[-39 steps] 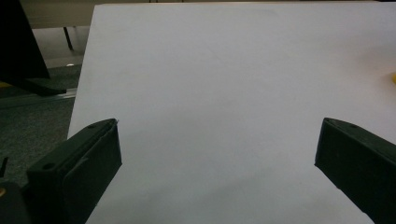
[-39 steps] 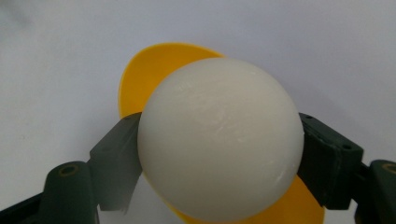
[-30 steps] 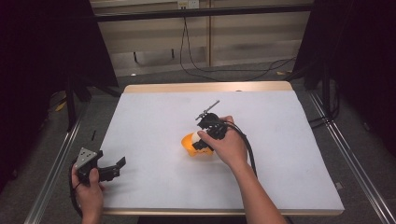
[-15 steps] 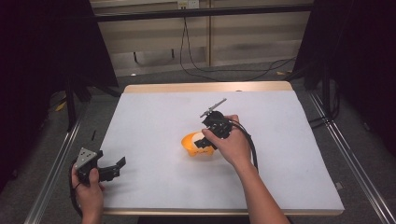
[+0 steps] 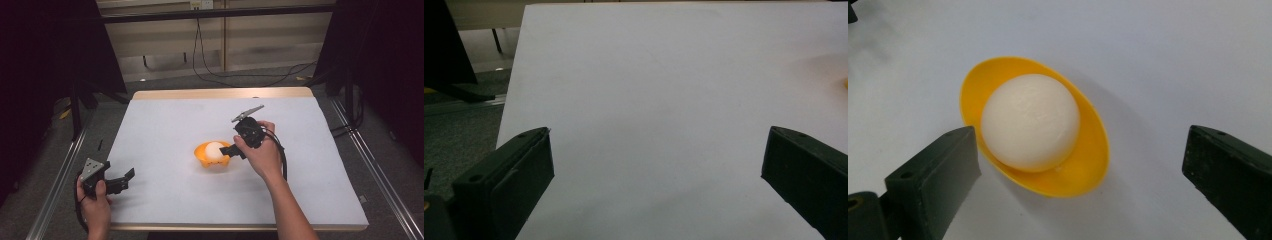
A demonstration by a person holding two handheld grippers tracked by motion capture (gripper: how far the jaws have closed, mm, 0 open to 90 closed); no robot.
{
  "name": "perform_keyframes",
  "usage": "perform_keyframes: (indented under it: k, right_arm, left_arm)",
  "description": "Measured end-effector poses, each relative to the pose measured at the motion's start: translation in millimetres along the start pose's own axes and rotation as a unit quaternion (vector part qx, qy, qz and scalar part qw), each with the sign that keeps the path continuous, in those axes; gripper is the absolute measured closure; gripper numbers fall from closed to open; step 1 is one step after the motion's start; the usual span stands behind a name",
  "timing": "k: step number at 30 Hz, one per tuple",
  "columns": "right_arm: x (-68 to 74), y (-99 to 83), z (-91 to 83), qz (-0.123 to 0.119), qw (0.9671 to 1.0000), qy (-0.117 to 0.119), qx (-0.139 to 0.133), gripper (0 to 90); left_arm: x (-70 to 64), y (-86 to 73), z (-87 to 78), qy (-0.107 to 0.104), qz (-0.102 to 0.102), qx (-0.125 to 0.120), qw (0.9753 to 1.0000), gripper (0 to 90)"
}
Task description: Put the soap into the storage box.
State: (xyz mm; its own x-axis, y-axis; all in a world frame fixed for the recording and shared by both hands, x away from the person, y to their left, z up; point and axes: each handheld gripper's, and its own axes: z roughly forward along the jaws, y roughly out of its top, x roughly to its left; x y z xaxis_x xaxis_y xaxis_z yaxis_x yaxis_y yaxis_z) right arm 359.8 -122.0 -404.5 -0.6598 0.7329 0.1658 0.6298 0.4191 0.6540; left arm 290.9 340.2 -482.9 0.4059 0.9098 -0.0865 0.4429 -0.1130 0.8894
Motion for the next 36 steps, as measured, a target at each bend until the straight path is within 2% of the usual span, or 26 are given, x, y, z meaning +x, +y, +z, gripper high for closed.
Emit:
perform_keyframes:
  k: [2, 11, 17, 36]
  right_arm:
    - [-3.4, -4.1, -3.6, 0.004, 0.9999, -0.01, -0.004, 0.0]
    - [-19.0, -24.9, -17.4, 0.029, 0.9991, -0.021, -0.022, 0.0]
    - [-27.0, -39.0, -23.2, 0.043, 0.9983, -0.029, -0.024, 0.0]
    - [-47.5, -75.3, -45.7, 0.068, 0.9955, -0.047, -0.045, 0.0]
  left_arm:
    - [0.0, 0.0, 0.1, 0.0, 0.0, 0.0, 1.0, 0.2]
    - [-0.1, 0.0, 0.1, -0.001, 0.001, 0.0, 1.0, 0.2]
    - [-0.1, 0.0, 0.0, -0.001, 0.001, 0.0, 1.0, 0.2]
    - [-0.2, -0.1, -0.1, -0.001, 0.004, 0.0, 1.0, 0.2]
